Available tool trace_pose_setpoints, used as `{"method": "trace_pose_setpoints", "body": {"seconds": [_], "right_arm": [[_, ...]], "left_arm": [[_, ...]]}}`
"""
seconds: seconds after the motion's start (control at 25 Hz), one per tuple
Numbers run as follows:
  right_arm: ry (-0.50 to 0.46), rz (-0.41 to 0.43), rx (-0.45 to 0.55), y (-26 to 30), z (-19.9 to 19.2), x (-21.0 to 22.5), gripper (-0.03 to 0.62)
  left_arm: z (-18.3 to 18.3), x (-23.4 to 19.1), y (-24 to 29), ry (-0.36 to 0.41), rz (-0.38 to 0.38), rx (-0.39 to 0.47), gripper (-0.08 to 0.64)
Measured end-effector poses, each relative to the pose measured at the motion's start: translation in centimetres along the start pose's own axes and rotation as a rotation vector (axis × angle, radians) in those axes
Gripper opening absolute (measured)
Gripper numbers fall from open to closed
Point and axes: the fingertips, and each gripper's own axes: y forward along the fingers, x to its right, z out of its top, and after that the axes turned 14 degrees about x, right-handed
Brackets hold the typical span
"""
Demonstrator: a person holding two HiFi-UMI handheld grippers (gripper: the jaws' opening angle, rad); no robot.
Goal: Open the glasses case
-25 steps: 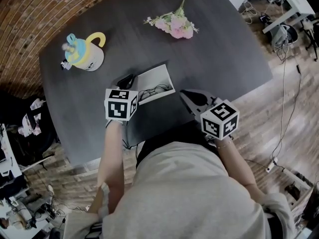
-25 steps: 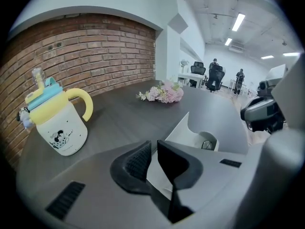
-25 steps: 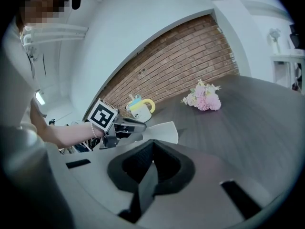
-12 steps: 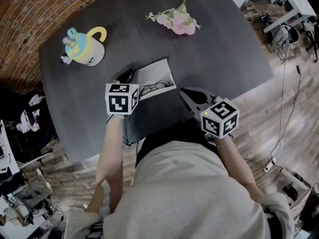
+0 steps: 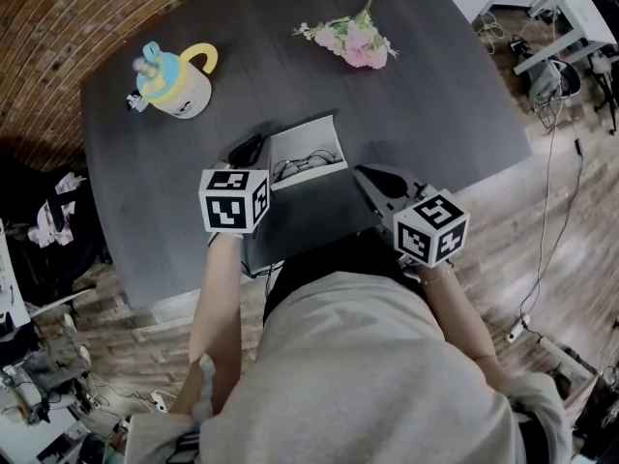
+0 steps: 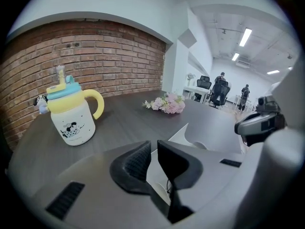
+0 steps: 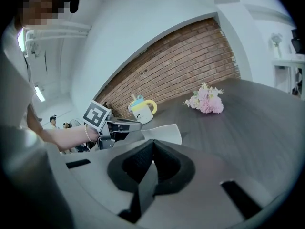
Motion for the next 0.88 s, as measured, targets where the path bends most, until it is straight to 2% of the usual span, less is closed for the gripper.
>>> {"method": "trace_pose_setpoints", "body": {"seconds": [0.16, 0.32, 0.44, 0.6, 0.76, 0.88], "right_arm": [[-0.028, 0.005, 0.048, 0.1, 2.1, -0.4, 0.006], [-0.064, 0.025, 0.092, 0.2, 4.2, -1.0, 0.006], [-0.081, 0.047, 0.106, 0.3, 5.3, -1.6, 0.006], [-0.075, 0.078, 0.118, 0.7, 6.2, -2.6, 0.006], [-0.074, 0.146, 0.133, 0.9, 6.6, -4.2, 0.006], [-0.052, 0.168, 0.144, 1.0, 6.7, -4.9, 0.006]], "left_arm": [[1.7, 0.6, -1.7, -0.073, -0.023, 0.073, 0.055], [4.0, 2.0, -3.5, -0.179, -0.096, 0.18, 0.042], [5.6, 3.0, -4.7, -0.153, -0.127, 0.231, 0.037], [6.6, 3.9, -5.8, -0.079, -0.112, 0.261, 0.034], [7.1, 4.8, -6.4, -0.088, -0.12, 0.317, 0.034], [6.8, 5.8, -6.8, -0.094, -0.134, 0.321, 0.033]]}}
